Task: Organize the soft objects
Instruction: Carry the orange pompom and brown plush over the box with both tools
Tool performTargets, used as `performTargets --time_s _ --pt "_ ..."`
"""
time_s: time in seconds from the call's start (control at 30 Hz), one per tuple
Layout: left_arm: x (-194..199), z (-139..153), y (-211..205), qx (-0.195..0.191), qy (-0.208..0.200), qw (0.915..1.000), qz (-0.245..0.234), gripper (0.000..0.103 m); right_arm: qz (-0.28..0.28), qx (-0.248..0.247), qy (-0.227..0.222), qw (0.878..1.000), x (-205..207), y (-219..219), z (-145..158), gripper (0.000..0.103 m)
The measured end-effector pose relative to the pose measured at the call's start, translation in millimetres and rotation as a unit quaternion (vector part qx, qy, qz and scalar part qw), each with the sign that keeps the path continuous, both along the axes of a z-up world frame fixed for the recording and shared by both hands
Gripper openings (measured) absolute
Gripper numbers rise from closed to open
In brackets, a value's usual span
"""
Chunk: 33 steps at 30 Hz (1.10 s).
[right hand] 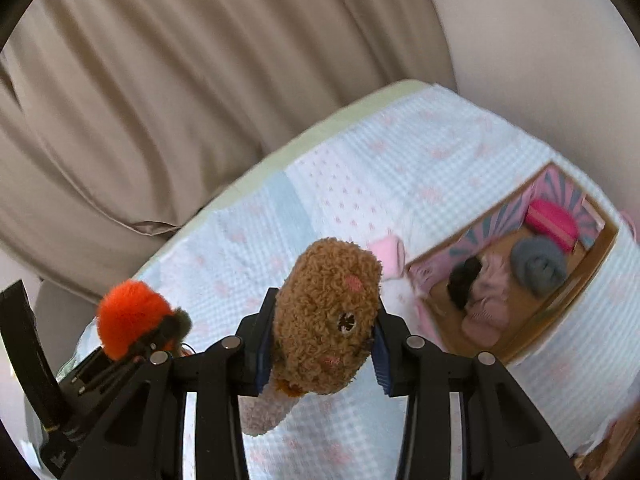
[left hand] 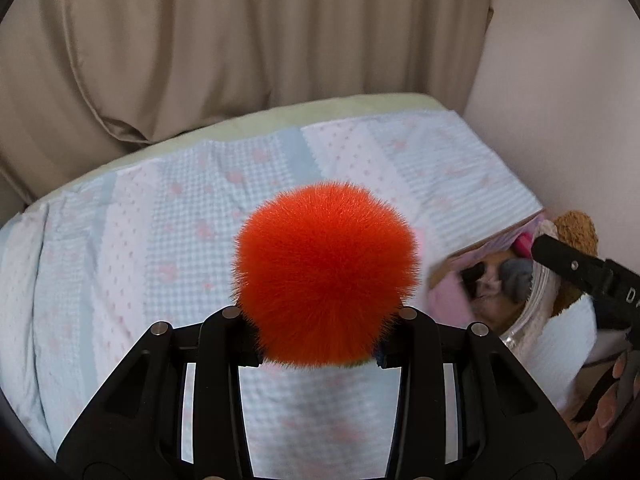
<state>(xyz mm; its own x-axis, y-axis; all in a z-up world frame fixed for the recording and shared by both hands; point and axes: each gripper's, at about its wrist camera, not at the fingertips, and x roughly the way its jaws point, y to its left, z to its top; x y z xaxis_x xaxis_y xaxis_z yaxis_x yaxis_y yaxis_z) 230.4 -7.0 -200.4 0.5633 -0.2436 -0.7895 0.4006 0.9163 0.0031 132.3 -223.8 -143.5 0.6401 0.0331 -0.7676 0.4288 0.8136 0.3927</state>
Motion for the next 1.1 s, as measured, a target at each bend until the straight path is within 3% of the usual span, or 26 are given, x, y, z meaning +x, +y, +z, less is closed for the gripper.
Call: performTargets --time_s 0.23,0.47,0.73,1.1 --pt "-44 46 -56 -0.034 0.003 0.9992 0.018 0.034 0.033 -0.029 -0.004 0.999 -24 -63 47 0.037" --pt "-65 46 -134 -0.056 0.020 0.9980 0.021 0.034 0.049 -0.045 0.035 0.997 -37 -146 40 0.037" --pt "-62 -1 -230 -0.056 0.066 0.9961 0.013 0.034 0.087 -0.049 0.096 0.990 -26 -218 -3 0.037" --pt "-32 -112 -309 -0.017 0.159 0.9868 0.024 0.034 0.162 -0.028 0.174 0.971 21 -256 -99 0.037"
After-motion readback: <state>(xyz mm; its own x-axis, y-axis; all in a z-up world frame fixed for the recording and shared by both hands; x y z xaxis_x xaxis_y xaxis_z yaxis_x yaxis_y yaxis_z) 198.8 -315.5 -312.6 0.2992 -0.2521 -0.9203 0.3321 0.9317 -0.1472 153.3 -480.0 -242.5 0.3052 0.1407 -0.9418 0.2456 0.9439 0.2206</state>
